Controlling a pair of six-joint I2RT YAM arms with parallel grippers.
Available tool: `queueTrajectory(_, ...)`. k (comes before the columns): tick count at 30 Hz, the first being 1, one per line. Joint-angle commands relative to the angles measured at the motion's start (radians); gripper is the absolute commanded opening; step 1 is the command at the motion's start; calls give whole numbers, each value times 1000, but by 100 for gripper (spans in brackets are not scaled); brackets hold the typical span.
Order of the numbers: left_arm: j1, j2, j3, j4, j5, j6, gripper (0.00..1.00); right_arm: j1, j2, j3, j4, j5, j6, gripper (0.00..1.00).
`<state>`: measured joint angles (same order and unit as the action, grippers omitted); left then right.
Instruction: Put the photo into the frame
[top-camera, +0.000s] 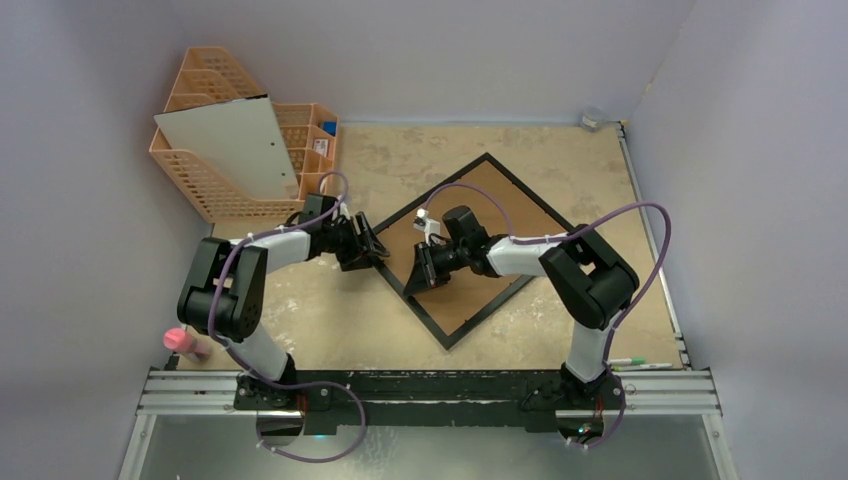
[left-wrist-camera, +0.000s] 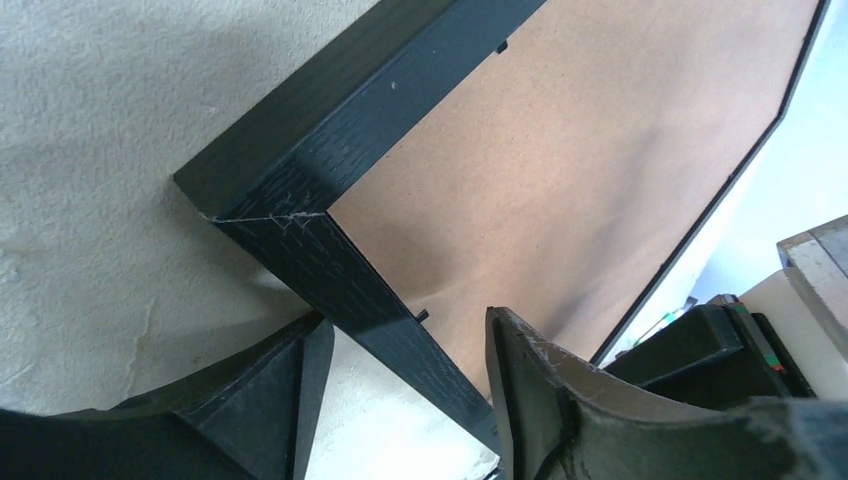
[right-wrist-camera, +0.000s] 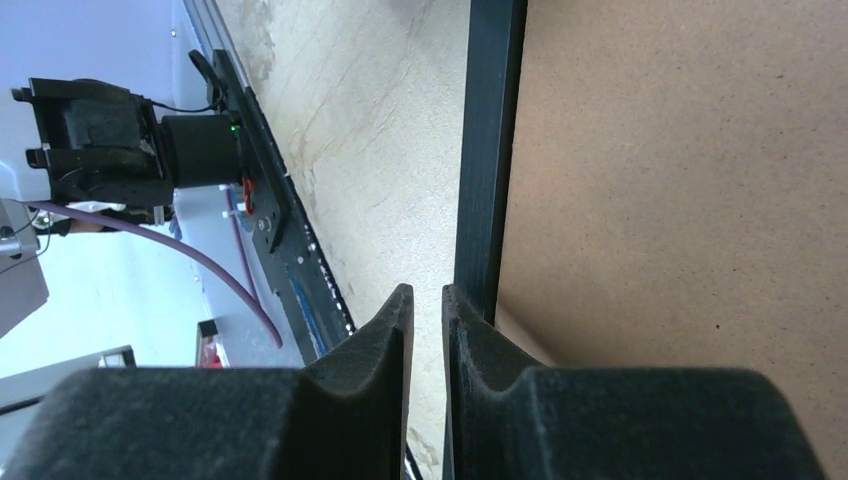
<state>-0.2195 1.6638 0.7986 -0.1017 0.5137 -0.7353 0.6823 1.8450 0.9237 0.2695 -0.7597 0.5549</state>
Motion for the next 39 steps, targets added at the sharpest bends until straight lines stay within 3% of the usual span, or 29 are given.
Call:
queueTrajectory(1,-23,11,-42,-88,-109,61,58,0,-14,-8,-2,8,-38,18)
queueTrajectory(15,-23,7,-42,-133,-216,91,47,-1,-2,-28,-107,65,-77,18)
queueTrajectory(39,-23,10,-32,-140,-205,95,44,-59,65,24,-207,196,-127,17)
